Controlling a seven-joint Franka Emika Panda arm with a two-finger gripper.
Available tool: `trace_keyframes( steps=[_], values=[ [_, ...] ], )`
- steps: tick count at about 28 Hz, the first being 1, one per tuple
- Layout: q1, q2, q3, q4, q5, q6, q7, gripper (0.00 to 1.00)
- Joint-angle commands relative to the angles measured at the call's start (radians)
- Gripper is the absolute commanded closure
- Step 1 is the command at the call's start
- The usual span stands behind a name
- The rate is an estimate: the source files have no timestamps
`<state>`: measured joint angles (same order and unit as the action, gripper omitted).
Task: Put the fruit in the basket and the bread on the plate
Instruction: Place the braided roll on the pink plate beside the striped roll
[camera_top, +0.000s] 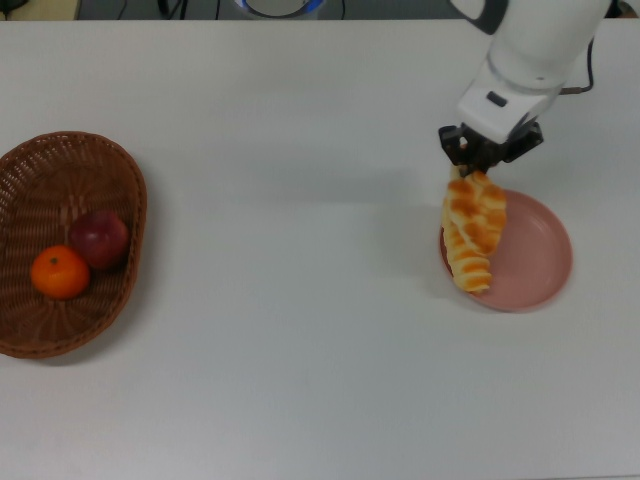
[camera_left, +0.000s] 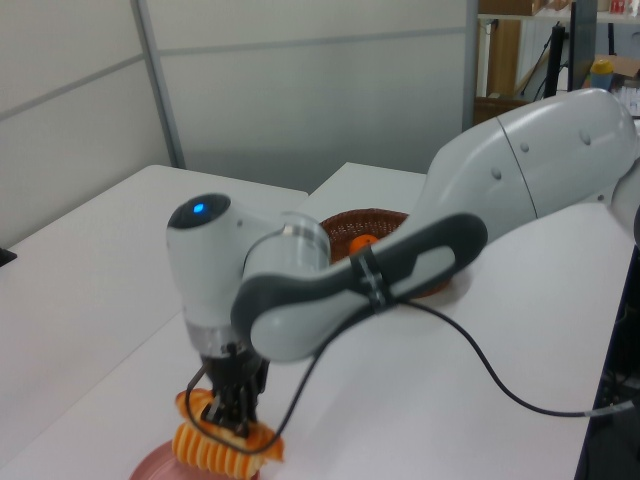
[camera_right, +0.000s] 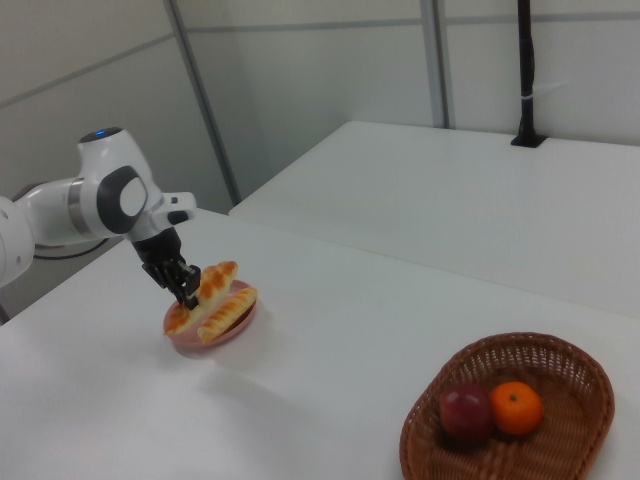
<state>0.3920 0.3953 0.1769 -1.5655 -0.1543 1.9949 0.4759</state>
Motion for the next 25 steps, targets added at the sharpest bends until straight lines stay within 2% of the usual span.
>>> trace_keyframes(
  steps=[1,2,5,9,10,11,12,13,17,18,22,23,25],
  values=[
    [0.054,0.066,-0.011,0.005,-0.141,0.108,0.154,1.0],
    [0.054,0.086,-0.011,0.005,-0.193,0.136,0.211,1.0],
    [0.056,0.106,-0.011,0.005,-0.241,0.171,0.262,1.0],
    [0.064,0.106,-0.01,0.005,-0.255,0.189,0.264,1.0],
    [0.064,0.105,-0.01,0.005,-0.252,0.188,0.264,0.94],
    [0.064,0.105,-0.01,0.005,-0.251,0.188,0.262,0.81],
    [0.064,0.105,-0.01,0.005,-0.249,0.186,0.262,0.55],
    [0.065,0.103,-0.01,0.005,-0.245,0.182,0.262,0.01],
    [0.068,0.089,-0.008,0.004,-0.24,0.156,0.26,0.0],
    [0.068,0.077,-0.007,0.008,-0.222,0.13,0.26,0.0],
    [0.065,0.03,-0.007,0.024,-0.121,0.117,0.262,0.0],
    [0.064,0.002,-0.008,0.034,-0.067,0.107,0.265,0.0],
    [0.062,-0.029,-0.019,0.044,-0.013,0.082,0.265,0.0]
  ],
)
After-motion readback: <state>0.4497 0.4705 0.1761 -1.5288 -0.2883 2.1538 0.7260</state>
